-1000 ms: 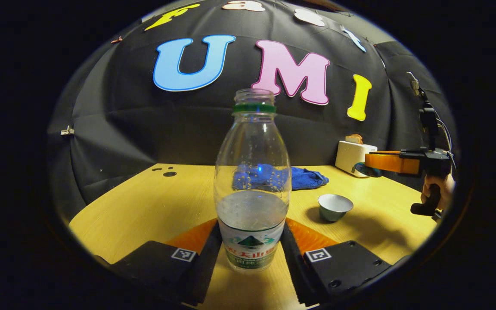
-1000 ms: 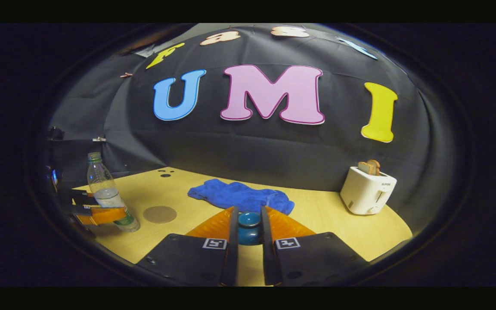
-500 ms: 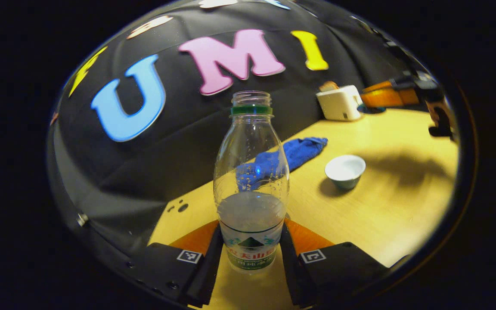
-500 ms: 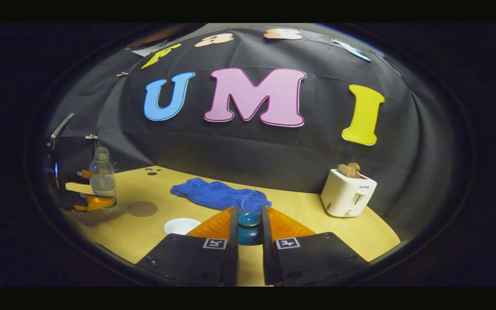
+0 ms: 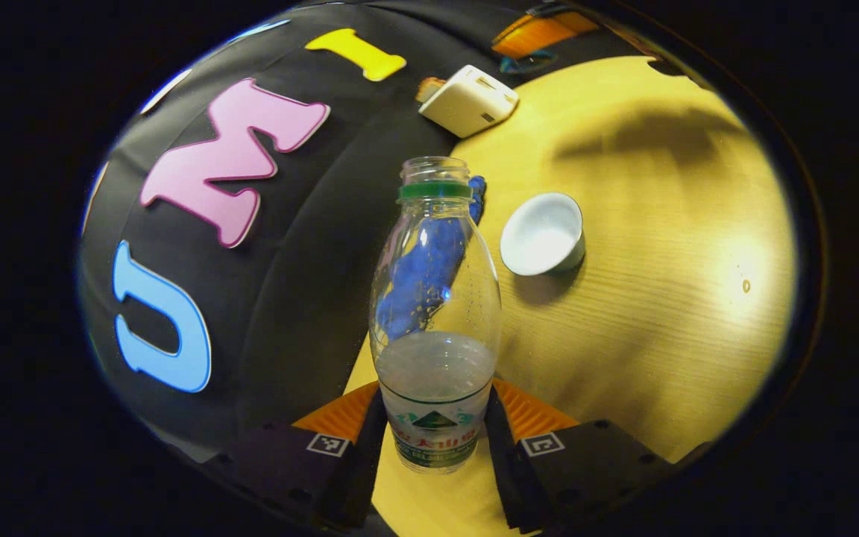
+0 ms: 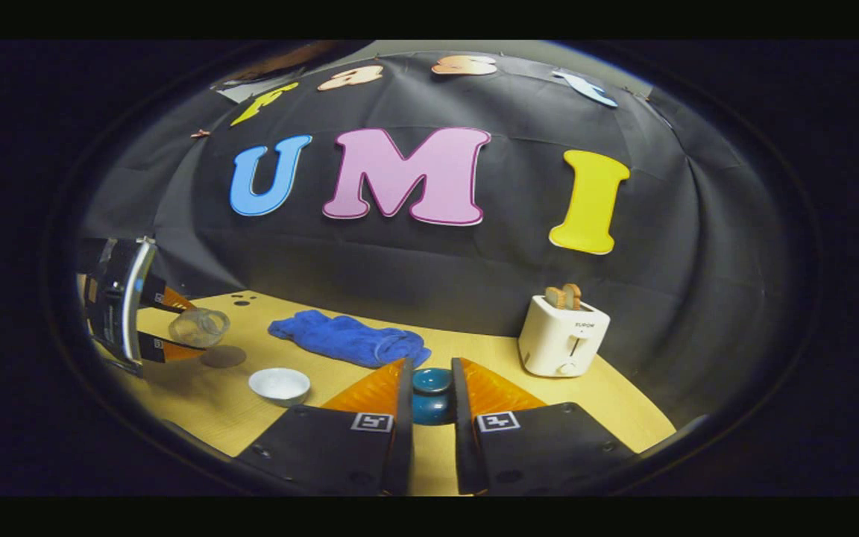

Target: Open the teacup lid with one hand, grasp the water bottle and pour water into the teacup with the other hand; after pouring, place the water bottle on the coaster and then close the teacup lid.

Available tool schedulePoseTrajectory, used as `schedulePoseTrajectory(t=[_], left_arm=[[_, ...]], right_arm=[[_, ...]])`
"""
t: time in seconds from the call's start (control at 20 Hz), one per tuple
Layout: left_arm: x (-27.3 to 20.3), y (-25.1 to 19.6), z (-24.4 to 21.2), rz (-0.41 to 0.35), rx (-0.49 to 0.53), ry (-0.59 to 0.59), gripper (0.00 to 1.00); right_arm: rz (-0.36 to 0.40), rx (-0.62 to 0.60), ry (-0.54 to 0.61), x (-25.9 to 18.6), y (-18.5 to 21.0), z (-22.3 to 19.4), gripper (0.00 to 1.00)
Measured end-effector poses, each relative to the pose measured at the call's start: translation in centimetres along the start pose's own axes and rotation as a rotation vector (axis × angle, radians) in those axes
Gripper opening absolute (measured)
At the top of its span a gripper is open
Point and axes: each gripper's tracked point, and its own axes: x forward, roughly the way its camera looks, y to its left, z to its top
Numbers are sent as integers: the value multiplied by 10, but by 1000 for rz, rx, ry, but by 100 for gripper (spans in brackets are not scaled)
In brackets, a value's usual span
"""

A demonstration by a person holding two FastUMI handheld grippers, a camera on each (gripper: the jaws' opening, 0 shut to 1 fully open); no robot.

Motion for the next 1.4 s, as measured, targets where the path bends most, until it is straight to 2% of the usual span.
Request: schedulePoseTrajectory(t=[0.05,0.1,0.15,0.2,0.25,0.35,0.4,0.55,0.6,0.65,0.7,0.75,0.9,0.95,1.15,1.4], left_arm=[[5,0,-1,-5,30,27,68],[8,1,-2,-10,63,52,69],[10,2,-3,-11,95,69,73],[12,4,-2,-13,125,82,68],[14,6,-2,-13,154,92,68],[19,8,1,-9,219,106,68],[22,8,2,-7,247,113,68],[23,12,6,7,322,126,69],[25,12,6,11,347,135,69],[25,13,5,13,374,142,69],[25,14,6,18,400,150,68],[24,15,6,17,421,155,69],[28,13,5,24,474,169,69],[28,15,5,28,489,176,69],[28,16,3,46,540,197,69],[28,23,0,92,641,233,69]], right_arm=[[0,-2,-2,0,-3,-2,31],[1,-1,-2,-1,-6,-5,21],[-1,-2,-1,-2,-10,-7,21],[0,-2,-1,-3,-13,-9,21],[1,-4,-3,-3,-15,-10,31],[8,-18,-6,-3,-18,-12,31],[12,-26,-6,-3,-20,-13,21],[21,-19,-9,-1,-26,-13,31],[23,-14,-10,-1,-27,-14,21],[23,-13,-13,-2,-28,-14,21],[24,-15,-14,-2,-30,-15,31],[26,-16,-14,-3,-31,-15,21],[29,-14,-14,-6,-33,-19,31],[30,-12,-14,-6,-34,-19,26],[28,-7,-21,-11,-38,-20,31],[32,-4,-27,-13,-40,-22,29]])
